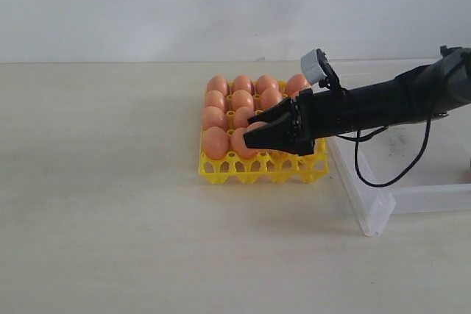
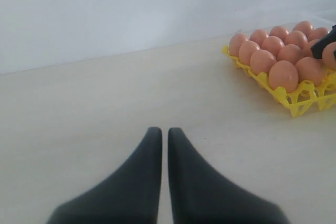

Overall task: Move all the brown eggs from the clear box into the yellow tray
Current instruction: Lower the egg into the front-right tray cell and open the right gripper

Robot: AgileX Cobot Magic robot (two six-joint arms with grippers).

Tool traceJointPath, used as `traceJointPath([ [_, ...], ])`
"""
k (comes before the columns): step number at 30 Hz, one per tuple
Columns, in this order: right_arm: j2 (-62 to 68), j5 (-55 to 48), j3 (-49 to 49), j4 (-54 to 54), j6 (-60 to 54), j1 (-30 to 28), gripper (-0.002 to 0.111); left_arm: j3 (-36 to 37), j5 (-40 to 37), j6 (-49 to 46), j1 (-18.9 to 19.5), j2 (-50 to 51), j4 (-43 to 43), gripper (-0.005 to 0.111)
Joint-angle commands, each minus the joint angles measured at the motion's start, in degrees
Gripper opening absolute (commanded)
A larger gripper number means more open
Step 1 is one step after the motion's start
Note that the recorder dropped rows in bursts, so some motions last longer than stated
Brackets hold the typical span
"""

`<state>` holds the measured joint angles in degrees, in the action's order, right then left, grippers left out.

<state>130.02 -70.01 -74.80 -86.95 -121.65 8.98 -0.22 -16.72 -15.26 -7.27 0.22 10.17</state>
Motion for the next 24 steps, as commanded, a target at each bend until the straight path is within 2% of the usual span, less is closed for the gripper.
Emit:
traceJointPath([
  [1, -0.2, 1.4, 0.8, 3.9, -0.3, -0.4, 0.0, 0.2, 0.4, -0.3, 0.2, -0.2, -0.1, 0.004],
  [5, -0.2, 5.4, 1.1, 8.1, -0.3, -0.4, 0.0, 0.2, 0.4, -0.3, 0.2, -0.2, -0.1, 0.004],
  [12, -0.2, 12.9, 1.1, 9.2, 0.3, -0.4, 0.0, 0.2, 0.4, -0.3, 0.2, -0.2, -0.1, 0.004],
  [20, -0.2, 13.9, 1.1, 9.4, 4.4, -0.4, 0.0, 0.2, 0.4, -0.3, 0.2, -0.2, -0.1, 0.004],
  [24, -0.2, 12.6, 1.1, 9.7, 4.6, -0.4, 0.011, 0.2, 0.4, -0.3, 0.2, -0.2, -0.1, 0.004],
])
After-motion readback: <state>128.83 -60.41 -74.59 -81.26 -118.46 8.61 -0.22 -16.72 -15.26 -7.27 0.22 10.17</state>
